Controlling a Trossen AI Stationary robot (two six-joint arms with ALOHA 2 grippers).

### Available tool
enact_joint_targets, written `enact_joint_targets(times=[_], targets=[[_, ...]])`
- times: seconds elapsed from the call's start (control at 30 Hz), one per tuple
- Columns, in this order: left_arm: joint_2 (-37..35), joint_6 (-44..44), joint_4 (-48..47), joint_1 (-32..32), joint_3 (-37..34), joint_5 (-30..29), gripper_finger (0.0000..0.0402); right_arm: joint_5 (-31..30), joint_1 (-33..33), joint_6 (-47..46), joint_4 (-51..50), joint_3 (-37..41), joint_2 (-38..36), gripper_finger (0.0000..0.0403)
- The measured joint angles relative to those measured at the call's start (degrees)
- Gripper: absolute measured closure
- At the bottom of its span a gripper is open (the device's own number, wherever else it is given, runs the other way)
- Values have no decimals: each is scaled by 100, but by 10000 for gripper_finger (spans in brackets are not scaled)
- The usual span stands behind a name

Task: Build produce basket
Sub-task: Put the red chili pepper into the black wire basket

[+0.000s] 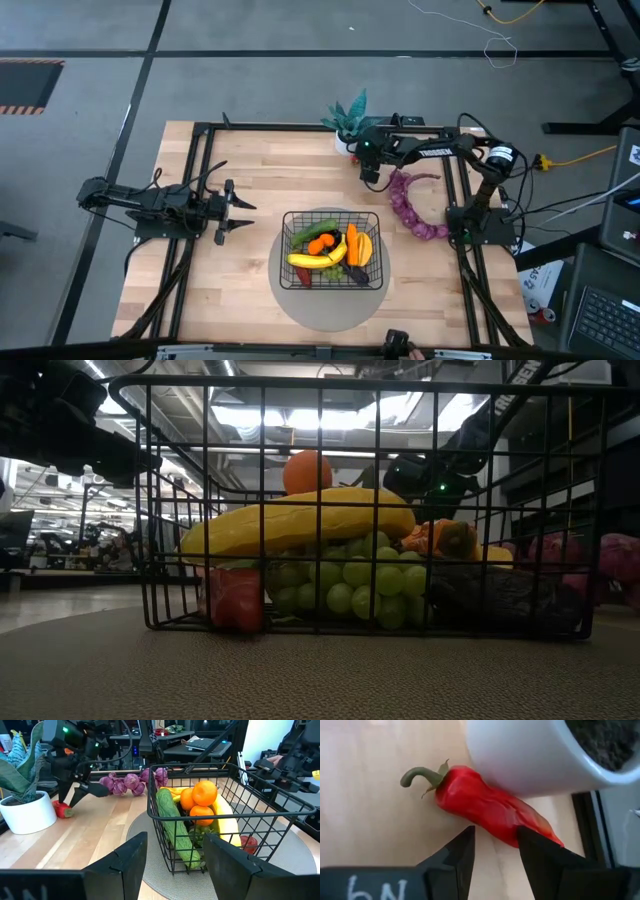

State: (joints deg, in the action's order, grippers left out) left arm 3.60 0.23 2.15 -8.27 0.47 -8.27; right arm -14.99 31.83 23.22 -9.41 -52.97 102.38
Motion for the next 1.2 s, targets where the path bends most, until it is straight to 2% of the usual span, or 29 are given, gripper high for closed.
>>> enact_joint_targets(times=[0.23,0.47,0.63,0.93,1.07,1.2], targets=[[1,0,2,-2,0,2,214,191,-13,-69,-290,-6,-27,251],[0,0,2,-2,2,0,214,318,-307,-513,-1118,-13,-18,251],[0,0,0,0,0,0,214,106,-647,-775,-1724,-17,-30,251],[2,0,2,0,0,0,214,-868,-1159,-667,-2133,-73,-599,263],[0,0,2,-2,0,2,214,-827,-1217,-496,-2116,-257,-913,273],[1,0,2,-2,0,2,214,-710,-1178,-1319,-1927,-535,-1136,274]])
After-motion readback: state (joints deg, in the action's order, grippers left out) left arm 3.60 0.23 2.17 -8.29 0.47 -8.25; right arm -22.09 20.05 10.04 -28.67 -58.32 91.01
